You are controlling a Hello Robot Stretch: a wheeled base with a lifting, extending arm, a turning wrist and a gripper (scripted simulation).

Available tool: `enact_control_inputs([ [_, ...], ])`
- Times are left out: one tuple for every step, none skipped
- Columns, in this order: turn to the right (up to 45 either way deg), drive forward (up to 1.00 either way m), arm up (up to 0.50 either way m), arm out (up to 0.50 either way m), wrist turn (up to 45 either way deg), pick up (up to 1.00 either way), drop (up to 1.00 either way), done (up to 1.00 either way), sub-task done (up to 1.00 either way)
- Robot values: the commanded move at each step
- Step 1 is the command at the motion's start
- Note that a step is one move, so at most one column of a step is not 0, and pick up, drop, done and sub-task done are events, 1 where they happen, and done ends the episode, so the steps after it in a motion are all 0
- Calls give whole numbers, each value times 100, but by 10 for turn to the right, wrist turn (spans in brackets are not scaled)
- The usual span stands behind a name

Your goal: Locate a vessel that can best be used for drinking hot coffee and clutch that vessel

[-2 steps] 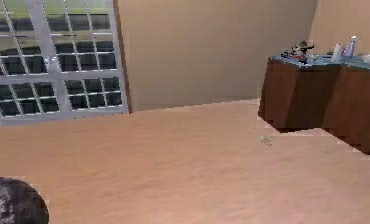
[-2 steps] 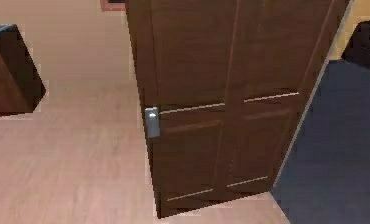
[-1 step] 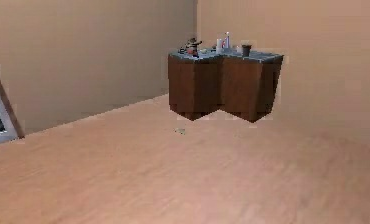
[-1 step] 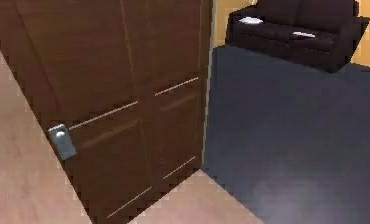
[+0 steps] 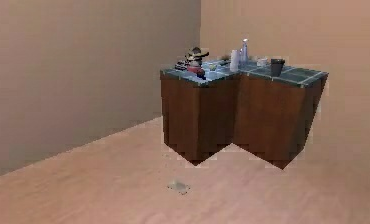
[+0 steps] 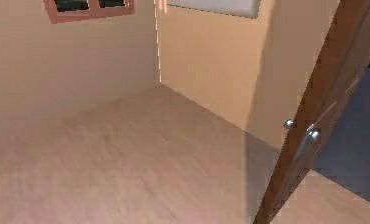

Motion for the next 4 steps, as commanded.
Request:
enact_control_inputs([
  [300, 0, 0, 0, 0, 0, 0, 0, 0],
  [0, 5, 0, 0, 0, 0, 0, 0, 0],
  [150, 0, 0, 0, 0, 0, 0, 0, 0],
  [0, 100, 0, 0, 0, 0, 0, 0, 0],
])
